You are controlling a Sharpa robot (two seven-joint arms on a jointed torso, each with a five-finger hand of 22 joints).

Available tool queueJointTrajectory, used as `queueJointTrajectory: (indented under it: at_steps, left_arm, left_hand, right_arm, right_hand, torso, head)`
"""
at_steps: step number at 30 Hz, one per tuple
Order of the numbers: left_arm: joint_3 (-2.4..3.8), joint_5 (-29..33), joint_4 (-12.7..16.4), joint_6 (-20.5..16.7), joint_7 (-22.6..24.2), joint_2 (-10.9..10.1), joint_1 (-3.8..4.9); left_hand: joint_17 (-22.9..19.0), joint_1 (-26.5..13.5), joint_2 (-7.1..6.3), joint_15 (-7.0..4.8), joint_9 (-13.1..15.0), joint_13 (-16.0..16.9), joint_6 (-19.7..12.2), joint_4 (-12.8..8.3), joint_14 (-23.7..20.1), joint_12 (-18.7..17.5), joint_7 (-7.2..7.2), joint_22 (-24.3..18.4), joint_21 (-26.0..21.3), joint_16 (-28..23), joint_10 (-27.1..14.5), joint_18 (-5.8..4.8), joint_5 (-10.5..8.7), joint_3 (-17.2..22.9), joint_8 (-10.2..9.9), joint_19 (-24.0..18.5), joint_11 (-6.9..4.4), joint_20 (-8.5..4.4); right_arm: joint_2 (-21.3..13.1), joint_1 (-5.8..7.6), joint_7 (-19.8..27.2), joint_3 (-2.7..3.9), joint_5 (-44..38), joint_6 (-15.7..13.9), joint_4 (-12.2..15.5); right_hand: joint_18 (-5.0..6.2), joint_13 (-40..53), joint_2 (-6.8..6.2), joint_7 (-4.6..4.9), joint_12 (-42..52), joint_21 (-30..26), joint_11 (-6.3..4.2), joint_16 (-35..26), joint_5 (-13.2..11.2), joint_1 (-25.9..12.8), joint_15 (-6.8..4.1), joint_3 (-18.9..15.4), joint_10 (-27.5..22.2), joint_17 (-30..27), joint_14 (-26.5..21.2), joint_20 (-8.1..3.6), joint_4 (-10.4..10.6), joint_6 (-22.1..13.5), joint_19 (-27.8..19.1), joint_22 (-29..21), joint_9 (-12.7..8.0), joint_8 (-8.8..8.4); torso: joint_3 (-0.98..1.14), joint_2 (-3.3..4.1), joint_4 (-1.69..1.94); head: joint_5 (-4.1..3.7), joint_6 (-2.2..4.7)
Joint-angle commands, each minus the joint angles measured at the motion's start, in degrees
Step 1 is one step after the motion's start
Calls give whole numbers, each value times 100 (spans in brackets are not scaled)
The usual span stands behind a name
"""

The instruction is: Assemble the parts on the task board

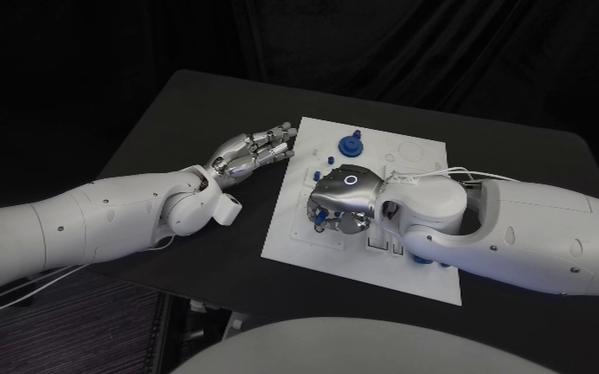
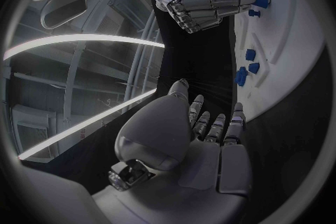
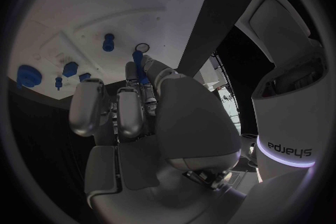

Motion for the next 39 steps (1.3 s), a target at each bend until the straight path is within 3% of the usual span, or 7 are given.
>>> queueJointTrajectory:
  at_steps: [1,9,31,37,39]
  left_arm:
    - [5,30,5,74,224,18,-8]
    - [5,30,-3,75,231,24,-9]
    - [5,30,-49,106,200,44,-19]
    - [5,30,-64,114,196,54,-25]
    - [5,30,-68,117,194,56,-28]
  left_hand:
    - [5,49,29,16,-1,6,-10,-16,-22,24,19,-9,15,16,-5,39,-27,32,18,-24,40,6]
    - [4,55,33,14,-13,5,-90,-28,-23,23,-20,-13,15,15,-10,39,-18,46,-4,-25,34,3]
    - [4,52,34,14,-14,4,-99,-28,-25,21,-22,-19,14,14,-14,39,-16,48,-7,-27,31,2]
    - [4,52,34,14,-14,4,-99,-28,-25,21,-22,-19,14,14,-14,39,-16,48,-7,-27,31,2]
    - [4,52,34,14,-14,4,-99,-28,-25,21,-22,-19,14,14,-14,39,-16,48,-7,-27,31,2]
  right_arm:
    - [4,-19,12,2,-67,86,-1]
    - [-11,-61,-5,3,-67,154,-10]
    - [-40,-159,-34,3,-67,234,-8]
    - [-29,-179,-89,3,-67,315,-60]
    - [-24,-186,-101,3,-67,330,-79]
  right_hand:
    - [-76,6,-38,9,-24,-7,-63,13,37,22,-33,15,97,6,49,-37,-18,15,3,960,7,-24]
    - [-75,13,-48,9,-22,-13,-64,9,42,16,-33,11,110,0,46,-38,-19,31,-1,958,16,-21]
    - [-68,58,-74,4,-3,-47,-77,-11,48,-15,-43,2,158,-26,28,-46,-18,23,-23,949,40,-52]
    - [-45,86,-93,56,-98,-190,-27,-77,46,-62,0,31,-30,-124,-33,-23,4,-242,-96,911,5,-245]
    - [-16,83,-124,59,-192,-362,18,-161,38,-112,40,48,-253,-254,-109,5,34,-556,-180,866,-57,-435]
  torso:
    - [10,-2,-3]
    - [10,-9,-20]
    - [10,-14,-11]
    - [9,-12,-19]
    - [7,-14,-20]
  head:
    - [-9,0]
    - [0,0]
    - [-32,0]
    - [-27,0]
    - [-22,0]
